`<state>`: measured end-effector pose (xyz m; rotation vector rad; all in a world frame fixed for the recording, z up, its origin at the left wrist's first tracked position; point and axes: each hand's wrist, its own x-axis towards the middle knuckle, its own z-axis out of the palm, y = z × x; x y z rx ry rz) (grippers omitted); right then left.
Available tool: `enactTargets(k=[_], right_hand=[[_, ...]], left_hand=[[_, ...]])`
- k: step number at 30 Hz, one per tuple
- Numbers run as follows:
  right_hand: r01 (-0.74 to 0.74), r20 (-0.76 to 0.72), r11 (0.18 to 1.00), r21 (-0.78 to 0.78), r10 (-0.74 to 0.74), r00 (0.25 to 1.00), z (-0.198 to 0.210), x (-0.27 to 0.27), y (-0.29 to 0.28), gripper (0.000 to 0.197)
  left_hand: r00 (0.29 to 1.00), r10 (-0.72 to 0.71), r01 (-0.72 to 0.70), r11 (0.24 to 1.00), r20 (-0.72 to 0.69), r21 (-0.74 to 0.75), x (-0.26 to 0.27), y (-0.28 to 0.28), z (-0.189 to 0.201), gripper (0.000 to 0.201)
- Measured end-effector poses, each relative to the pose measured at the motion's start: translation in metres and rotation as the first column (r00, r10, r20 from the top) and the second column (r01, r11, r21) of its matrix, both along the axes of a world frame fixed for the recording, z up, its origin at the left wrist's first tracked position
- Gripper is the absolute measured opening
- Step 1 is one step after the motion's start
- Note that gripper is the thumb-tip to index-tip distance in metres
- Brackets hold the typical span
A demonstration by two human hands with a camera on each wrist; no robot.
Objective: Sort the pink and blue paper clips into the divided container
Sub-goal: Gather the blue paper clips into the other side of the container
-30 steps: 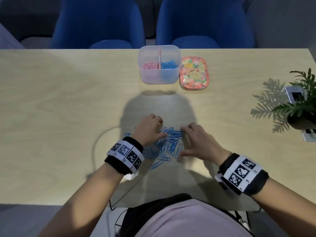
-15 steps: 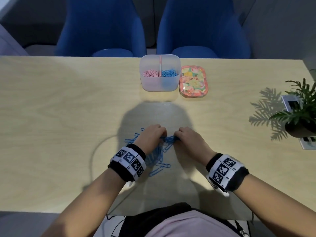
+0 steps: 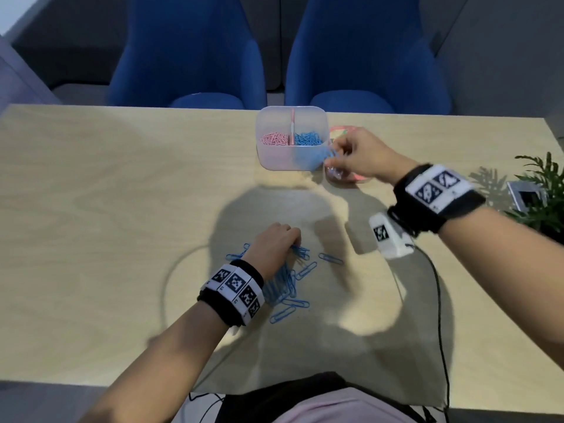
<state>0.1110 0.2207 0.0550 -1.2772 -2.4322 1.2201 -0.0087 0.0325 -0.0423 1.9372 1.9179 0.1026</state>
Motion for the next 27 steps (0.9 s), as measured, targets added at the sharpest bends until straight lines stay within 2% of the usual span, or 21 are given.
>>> enactTargets(k=[3,6,8,10,12,15,17,19,21,23,25,27], right_hand=[[0.075,0.037,0.995,0.061,-0.077,0.996,0.011,-0.033,0.035,0.03],[0.117,0.094,0.992,0.037,-0.12,0.988,0.012,-0.061,0.056,0.023],[0.129,0.16,0.991,0.019,-0.13,0.978,0.009,-0.072,0.06,0.014],[0.163,0.199,0.986,0.024,-0.164,0.966,0.005,-0.075,0.064,0.028],[0.194,0.166,0.981,0.011,-0.193,0.967,0.007,-0.071,0.064,0.03],[0.245,0.032,0.969,-0.025,-0.244,0.969,0.013,-0.054,0.055,0.026],[0.32,-0.09,0.947,-0.013,-0.32,0.943,0.017,-0.033,0.044,0.026],[0.372,-0.176,0.925,-0.077,-0.38,0.908,0.016,-0.01,0.03,0.022],[0.372,-0.189,0.917,-0.147,-0.395,0.899,0.01,0.015,0.014,0.021],[0.337,-0.178,0.921,-0.197,-0.371,0.911,0.001,0.039,-0.003,0.019],[0.286,-0.129,0.937,-0.202,-0.315,0.94,-0.009,0.059,-0.017,0.019],[0.257,-0.069,0.95,-0.18,-0.273,0.96,-0.021,0.076,-0.03,0.021]], left_hand=[[1.0,0.014,-0.014,1.0,-0.006,0.013,-0.004,0.006,0.003,0.02],[0.998,0.045,-0.044,0.999,0.055,-0.019,-0.01,0.014,0.011,0.021],[0.992,0.076,-0.078,0.997,0.103,0.013,-0.014,0.023,0.021,0.018],[0.975,0.132,-0.146,0.987,0.177,0.071,-0.019,0.038,0.034,0.014],[0.938,0.204,-0.245,0.962,0.28,0.118,-0.026,0.059,0.051,0.012],[0.917,0.222,-0.302,0.93,0.332,0.21,-0.031,0.101,0.078,0.014],[0.934,0.237,-0.301,0.925,0.266,0.233,-0.031,0.133,0.091,0.019],[0.953,0.253,-0.287,0.93,0.166,0.23,-0.031,0.163,0.095,0.02],[0.968,0.244,-0.25,0.947,0.053,0.204,-0.031,0.184,0.091,0.022],[0.969,0.247,-0.245,0.959,0.006,0.145,-0.031,0.194,0.083,0.029],[0.963,0.251,-0.263,0.955,0.098,0.135,-0.032,0.193,0.08,0.044],[0.94,0.24,-0.294,0.93,0.244,0.218,-0.037,0.174,0.086,0.044]])
